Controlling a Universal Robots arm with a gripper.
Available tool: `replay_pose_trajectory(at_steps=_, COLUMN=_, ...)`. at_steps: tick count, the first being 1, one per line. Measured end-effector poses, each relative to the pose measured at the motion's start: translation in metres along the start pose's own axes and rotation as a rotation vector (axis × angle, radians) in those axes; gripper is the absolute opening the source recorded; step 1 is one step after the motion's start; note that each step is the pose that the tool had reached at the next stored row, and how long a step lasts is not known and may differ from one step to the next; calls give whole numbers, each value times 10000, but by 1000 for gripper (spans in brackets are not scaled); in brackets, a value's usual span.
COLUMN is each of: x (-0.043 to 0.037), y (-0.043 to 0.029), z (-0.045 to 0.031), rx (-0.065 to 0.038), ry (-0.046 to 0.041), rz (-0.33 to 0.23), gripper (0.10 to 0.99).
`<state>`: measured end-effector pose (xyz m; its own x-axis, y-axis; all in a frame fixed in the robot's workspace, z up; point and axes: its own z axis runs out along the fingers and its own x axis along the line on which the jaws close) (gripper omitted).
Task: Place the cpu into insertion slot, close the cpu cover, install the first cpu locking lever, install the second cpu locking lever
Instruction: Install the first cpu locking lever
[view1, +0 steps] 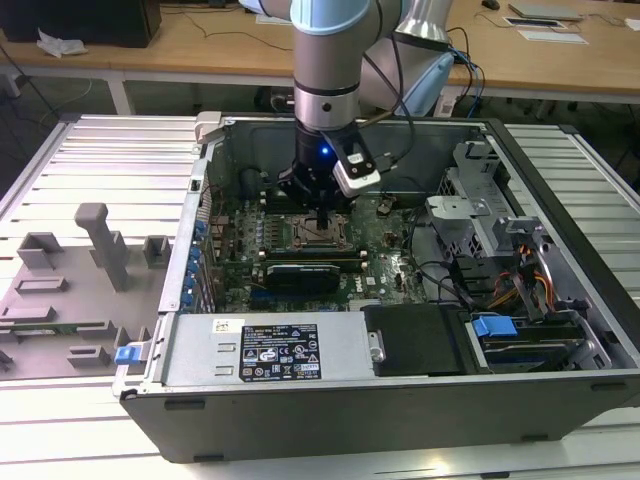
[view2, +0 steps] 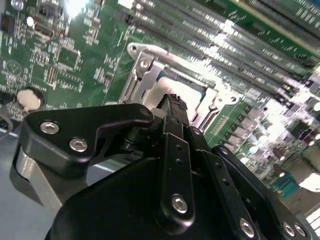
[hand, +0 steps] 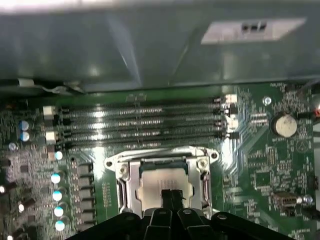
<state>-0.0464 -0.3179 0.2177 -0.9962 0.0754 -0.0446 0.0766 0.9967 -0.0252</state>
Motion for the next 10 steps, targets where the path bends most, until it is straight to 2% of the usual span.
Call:
replay_pose_trajectory(at_steps=1, x=-2, y=-21, z=1, rx=25, ry=-1, rz=-1, gripper=106)
replay_pose_trajectory(at_steps=5, x=-3, y=-28, z=-20, rx=96, ry=-6, rz=-5, gripper=106)
replay_pose_trajectory(at_steps=10, x=-11, y=-32, z=-203, rx=93, ry=-7, rz=-3, gripper=106)
